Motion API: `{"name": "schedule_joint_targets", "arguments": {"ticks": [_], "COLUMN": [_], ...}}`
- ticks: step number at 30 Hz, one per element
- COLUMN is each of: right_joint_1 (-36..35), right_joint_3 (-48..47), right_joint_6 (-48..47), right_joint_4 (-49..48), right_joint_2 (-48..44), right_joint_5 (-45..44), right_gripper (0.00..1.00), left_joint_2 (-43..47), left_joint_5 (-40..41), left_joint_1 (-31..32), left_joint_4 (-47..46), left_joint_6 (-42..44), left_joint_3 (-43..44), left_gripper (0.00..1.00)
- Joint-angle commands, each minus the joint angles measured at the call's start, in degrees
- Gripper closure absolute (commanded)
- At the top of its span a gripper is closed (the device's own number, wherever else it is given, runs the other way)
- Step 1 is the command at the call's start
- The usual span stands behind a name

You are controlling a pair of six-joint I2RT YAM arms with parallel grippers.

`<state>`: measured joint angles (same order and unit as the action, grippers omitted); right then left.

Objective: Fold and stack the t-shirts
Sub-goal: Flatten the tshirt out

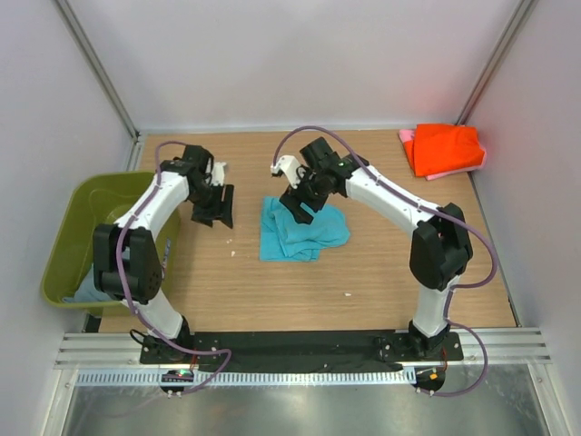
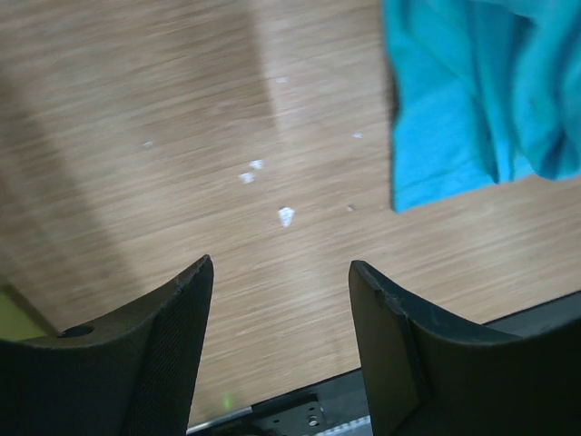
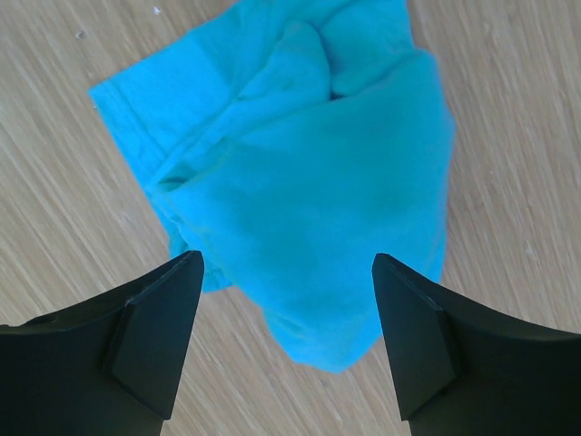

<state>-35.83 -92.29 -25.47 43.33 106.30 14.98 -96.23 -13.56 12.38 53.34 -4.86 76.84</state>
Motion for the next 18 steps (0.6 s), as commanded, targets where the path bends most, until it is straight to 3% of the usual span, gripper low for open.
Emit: {"name": "schedule_joint_targets", "arguments": {"ticks": [1, 9, 18], "right_joint_1": [-3.0, -5.9, -6.8], "right_joint_3": [-2.4, -3.7, -9.3], "right_joint_6": [-0.9, -0.5, -0.1], "right_joint_4": [-1.1, -3.2, -8.6], "right_joint_2": [0.0, 6.1, 14.4], "right_joint_5": [3.4, 4.8, -1.8], "right_gripper": [0.20, 0.26, 0.25], "left_joint_2": [3.9, 4.7, 7.1], "left_joint_5": [-1.8, -1.1, -2.3], "left_joint_1": [-3.8, -5.8, -7.4], "left_joint_4": [-1.4, -1.8, -1.5], "left_joint_6": [-2.9, -3.5, -4.1], "left_joint_3": [-0.6, 0.1, -1.1], "left_gripper": [0.38, 0.38, 0.38]}}
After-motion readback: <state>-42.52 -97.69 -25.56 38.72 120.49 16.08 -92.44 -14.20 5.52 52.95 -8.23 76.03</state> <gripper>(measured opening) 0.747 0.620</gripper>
